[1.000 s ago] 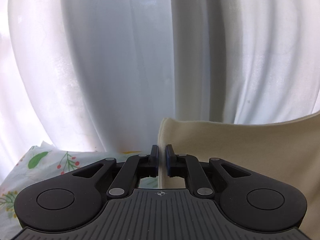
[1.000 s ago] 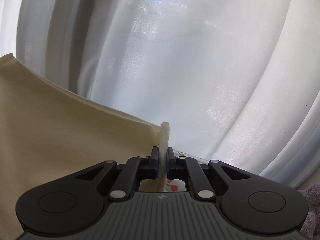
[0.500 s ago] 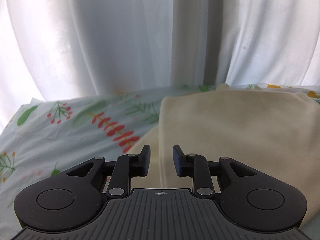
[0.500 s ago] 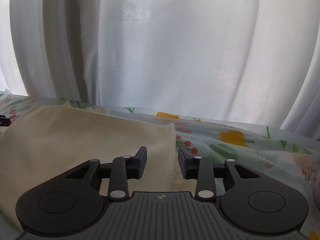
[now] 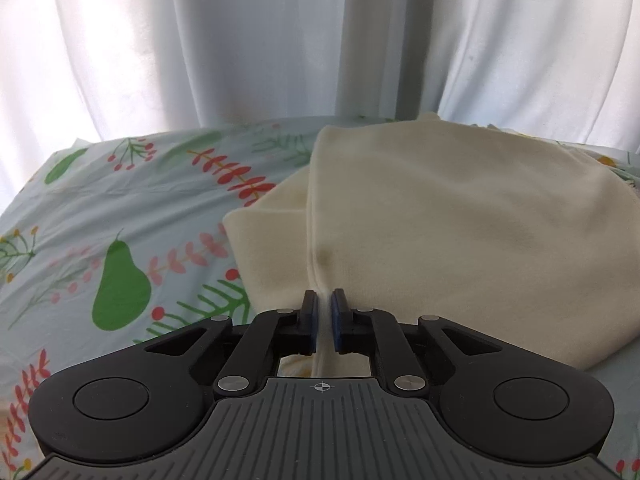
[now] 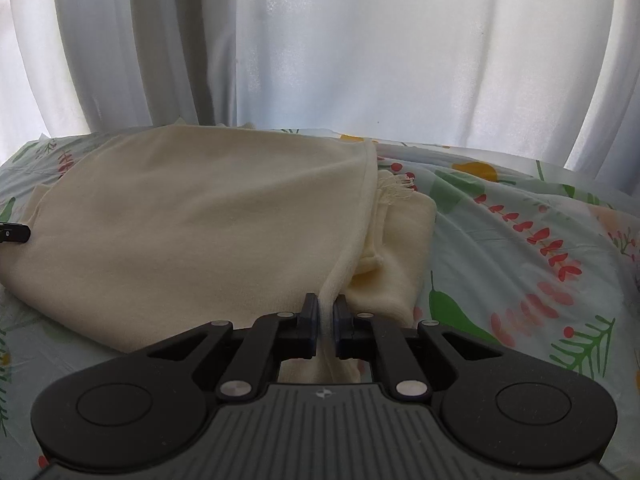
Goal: Fold small clothes
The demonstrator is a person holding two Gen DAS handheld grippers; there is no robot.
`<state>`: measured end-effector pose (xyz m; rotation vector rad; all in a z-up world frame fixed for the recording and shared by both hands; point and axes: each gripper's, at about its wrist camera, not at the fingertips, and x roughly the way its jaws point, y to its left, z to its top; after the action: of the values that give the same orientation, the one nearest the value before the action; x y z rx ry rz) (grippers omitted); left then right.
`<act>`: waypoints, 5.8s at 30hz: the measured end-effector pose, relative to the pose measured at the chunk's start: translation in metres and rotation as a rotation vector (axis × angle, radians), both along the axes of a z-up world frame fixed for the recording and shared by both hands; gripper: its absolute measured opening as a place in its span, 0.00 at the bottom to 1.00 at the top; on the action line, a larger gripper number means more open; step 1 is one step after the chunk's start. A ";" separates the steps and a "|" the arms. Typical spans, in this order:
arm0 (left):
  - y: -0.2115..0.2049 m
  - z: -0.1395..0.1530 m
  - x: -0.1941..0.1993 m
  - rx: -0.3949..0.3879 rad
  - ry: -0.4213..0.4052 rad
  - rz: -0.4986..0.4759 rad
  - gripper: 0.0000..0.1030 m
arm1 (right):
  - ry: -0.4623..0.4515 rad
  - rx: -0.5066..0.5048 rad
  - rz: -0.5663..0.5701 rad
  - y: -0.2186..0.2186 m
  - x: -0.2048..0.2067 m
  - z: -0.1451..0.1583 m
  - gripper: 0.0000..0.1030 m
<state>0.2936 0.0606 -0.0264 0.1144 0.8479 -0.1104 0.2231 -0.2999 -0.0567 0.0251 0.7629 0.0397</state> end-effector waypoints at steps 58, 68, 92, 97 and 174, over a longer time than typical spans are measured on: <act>0.004 -0.012 0.006 -0.074 -0.078 0.087 0.51 | -0.070 0.162 -0.161 -0.023 -0.013 -0.016 0.33; 0.020 -0.003 -0.043 -0.167 0.038 0.084 0.42 | -0.018 0.203 -0.172 -0.035 -0.046 -0.014 0.32; 0.046 0.005 -0.035 -0.175 0.052 0.192 0.26 | 0.010 0.163 -0.259 -0.042 -0.028 -0.014 0.06; 0.062 0.012 -0.030 -0.184 0.006 0.290 0.35 | -0.028 0.135 -0.309 -0.053 -0.030 -0.001 0.08; -0.047 0.018 -0.011 -0.377 0.121 -0.107 0.37 | -0.033 0.383 -0.048 0.006 0.011 0.010 0.26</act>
<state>0.2824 0.0135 -0.0085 -0.2032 0.9275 -0.3778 0.2341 -0.2938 -0.0464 0.4056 0.7129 0.1393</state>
